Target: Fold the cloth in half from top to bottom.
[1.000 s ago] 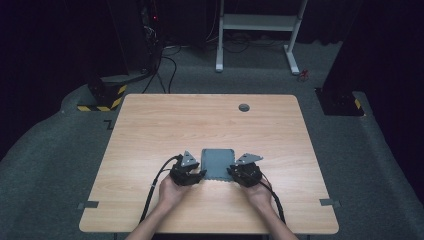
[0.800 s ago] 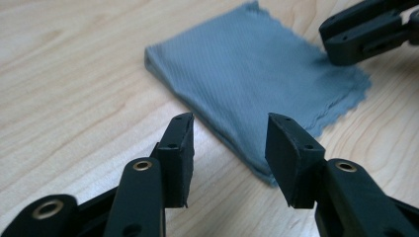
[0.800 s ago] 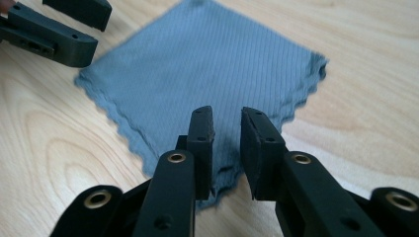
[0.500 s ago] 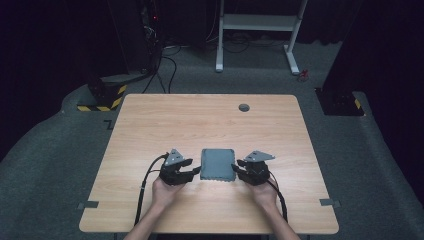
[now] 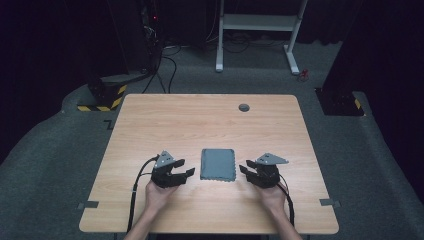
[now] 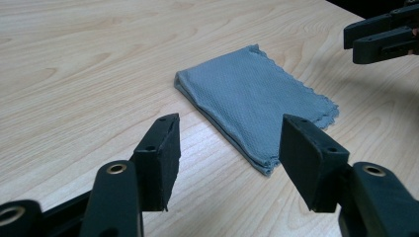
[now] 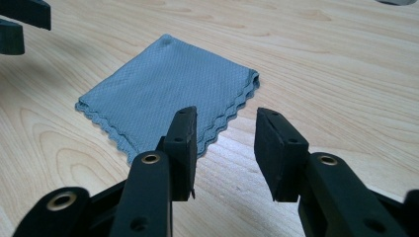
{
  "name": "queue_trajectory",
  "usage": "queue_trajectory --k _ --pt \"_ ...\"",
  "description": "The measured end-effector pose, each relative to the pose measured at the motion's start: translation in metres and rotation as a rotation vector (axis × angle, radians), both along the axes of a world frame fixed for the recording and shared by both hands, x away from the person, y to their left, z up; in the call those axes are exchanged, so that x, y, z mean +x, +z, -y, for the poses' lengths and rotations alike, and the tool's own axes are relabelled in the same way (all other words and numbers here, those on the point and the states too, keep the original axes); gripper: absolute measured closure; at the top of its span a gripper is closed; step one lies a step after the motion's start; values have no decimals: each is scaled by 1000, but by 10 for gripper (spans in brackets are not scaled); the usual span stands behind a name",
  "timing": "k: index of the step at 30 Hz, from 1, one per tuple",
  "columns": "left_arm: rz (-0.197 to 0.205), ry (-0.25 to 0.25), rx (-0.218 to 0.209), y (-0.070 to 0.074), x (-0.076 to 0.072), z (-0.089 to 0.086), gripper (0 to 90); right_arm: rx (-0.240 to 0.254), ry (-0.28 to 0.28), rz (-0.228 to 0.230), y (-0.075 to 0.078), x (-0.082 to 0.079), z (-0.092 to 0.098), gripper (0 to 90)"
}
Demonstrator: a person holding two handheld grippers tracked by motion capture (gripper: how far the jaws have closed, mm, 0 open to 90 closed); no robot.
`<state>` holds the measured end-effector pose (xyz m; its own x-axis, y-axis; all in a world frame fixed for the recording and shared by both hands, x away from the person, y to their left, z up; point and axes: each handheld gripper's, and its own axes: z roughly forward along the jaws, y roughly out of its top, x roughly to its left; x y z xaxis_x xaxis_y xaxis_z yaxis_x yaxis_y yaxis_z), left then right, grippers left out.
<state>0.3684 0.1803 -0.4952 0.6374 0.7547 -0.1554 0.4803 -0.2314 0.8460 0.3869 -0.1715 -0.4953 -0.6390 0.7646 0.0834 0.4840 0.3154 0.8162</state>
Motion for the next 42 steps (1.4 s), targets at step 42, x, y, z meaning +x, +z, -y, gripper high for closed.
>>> queue_trajectory --k 42 --pt "41 68 11 0 -28 -39 382 48 -75 29 1 -30 53 581"
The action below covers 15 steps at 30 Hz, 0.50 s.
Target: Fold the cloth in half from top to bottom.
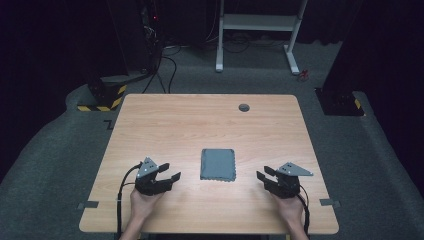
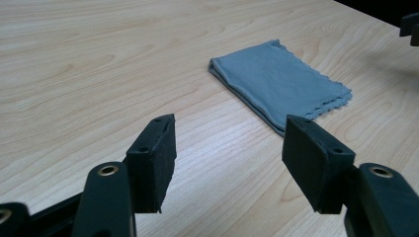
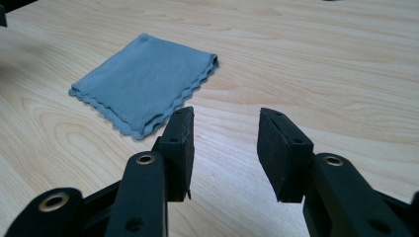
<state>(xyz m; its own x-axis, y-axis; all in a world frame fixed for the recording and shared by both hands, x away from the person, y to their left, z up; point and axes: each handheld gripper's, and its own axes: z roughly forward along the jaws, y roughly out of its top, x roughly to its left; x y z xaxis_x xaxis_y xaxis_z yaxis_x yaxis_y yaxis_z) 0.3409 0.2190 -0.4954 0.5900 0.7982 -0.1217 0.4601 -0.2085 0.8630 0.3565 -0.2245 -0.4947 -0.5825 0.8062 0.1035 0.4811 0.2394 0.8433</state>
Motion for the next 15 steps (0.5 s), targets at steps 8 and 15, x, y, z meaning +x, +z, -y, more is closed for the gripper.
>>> queue_trajectory --k 8,15 --pt "-13 31 16 -5 0 -8 381 -4 -36 -8 -3 -2 10 582" --pt "-29 64 28 -10 1 -16 381 -40 -70 -6 -8 -1 20 582"
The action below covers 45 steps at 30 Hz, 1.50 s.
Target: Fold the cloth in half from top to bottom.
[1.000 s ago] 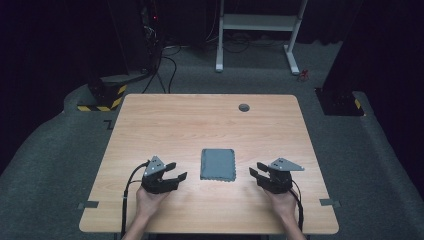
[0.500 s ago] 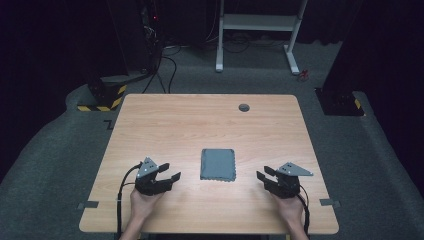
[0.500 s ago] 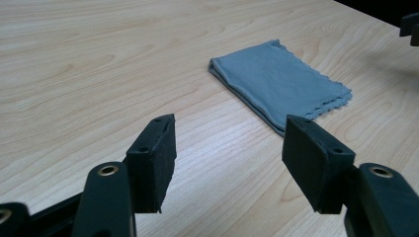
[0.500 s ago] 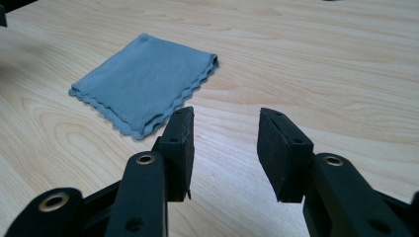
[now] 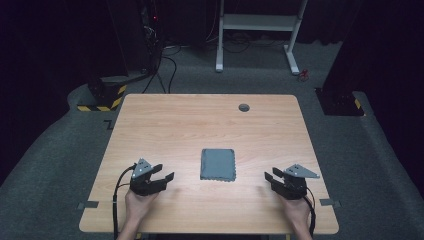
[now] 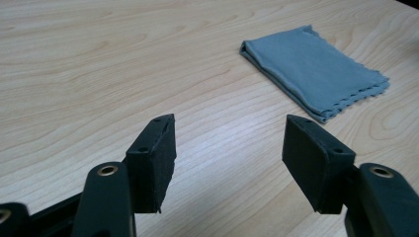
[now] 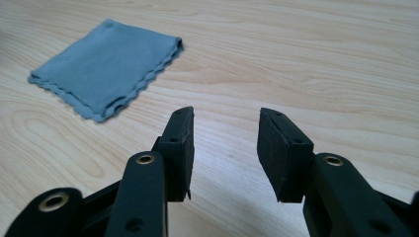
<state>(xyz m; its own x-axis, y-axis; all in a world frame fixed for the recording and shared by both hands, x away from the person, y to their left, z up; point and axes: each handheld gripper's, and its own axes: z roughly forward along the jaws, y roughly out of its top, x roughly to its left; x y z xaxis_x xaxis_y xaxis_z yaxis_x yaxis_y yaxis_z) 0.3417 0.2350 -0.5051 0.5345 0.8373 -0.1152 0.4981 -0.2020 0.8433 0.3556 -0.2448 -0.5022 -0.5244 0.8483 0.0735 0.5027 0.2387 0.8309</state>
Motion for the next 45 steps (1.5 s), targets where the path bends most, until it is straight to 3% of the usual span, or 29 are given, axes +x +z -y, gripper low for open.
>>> queue_trajectory --k 6,22,25,40,45 --pt "-27 29 -8 -6 4 -6 381 -16 -26 -17 -3 1 6 582" --pt "-57 122 93 -16 20 -14 383 -112 -83 -66 -17 13 13 573" --pt "-67 138 92 -17 23 -14 382 -126 -92 -73 -19 15 13 567" --pt "-93 157 120 -22 30 -15 373 -165 -104 -85 -20 21 13 516" --pt "-94 152 144 -22 31 -12 356 -166 -110 -89 -20 22 13 452"
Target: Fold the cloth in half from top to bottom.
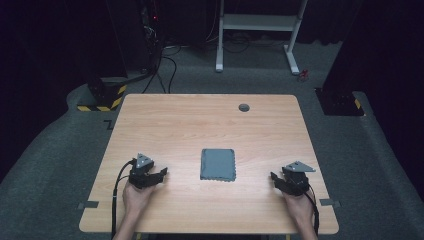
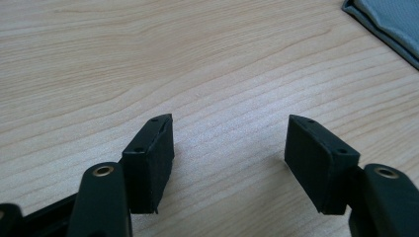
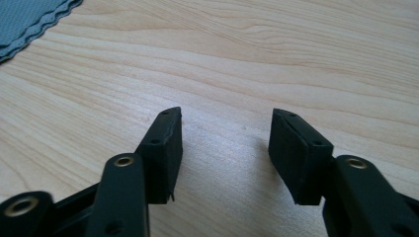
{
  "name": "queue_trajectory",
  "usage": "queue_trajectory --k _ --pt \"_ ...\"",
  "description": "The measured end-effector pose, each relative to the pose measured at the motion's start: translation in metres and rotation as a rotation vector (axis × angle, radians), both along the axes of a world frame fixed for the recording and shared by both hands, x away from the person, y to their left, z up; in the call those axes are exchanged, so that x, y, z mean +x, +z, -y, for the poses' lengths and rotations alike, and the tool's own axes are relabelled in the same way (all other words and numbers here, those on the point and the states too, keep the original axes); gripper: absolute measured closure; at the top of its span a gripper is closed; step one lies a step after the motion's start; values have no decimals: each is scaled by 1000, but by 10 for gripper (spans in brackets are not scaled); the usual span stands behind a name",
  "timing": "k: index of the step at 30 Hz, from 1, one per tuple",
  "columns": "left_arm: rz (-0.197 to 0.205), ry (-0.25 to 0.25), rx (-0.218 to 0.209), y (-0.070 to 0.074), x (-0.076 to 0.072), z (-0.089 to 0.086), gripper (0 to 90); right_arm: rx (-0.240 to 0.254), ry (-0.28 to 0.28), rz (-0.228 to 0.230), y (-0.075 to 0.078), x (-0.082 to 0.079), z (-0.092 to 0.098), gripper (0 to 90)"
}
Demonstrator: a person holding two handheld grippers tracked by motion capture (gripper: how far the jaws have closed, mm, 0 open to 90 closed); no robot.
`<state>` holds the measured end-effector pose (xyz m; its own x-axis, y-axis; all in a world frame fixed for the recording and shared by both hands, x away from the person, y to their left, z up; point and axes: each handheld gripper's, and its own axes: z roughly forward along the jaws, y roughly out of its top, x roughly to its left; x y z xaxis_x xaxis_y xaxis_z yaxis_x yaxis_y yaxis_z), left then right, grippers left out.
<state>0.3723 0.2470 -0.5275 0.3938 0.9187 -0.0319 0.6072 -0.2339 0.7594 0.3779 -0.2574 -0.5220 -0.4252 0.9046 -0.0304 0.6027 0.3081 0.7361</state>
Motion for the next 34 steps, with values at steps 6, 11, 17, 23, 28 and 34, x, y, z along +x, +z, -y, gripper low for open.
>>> queue_trajectory --k 6,11,17,23,28,34 --pt "1 -23 36 0 -2 10 287 12 -24 -12 0 0 0 409" --pt "1 -22 33 -1 -2 9 287 12 -26 -13 0 0 1 399" --pt "0 -24 33 -1 -2 9 284 13 -24 -14 0 0 0 395" --pt "0 -24 33 -1 -2 9 284 13 -24 -14 0 0 0 395" --pt "0 -26 34 0 -3 10 283 11 -24 -13 0 0 0 394" --pt "0 -24 35 0 -3 10 286 11 -26 -14 0 0 0 396"
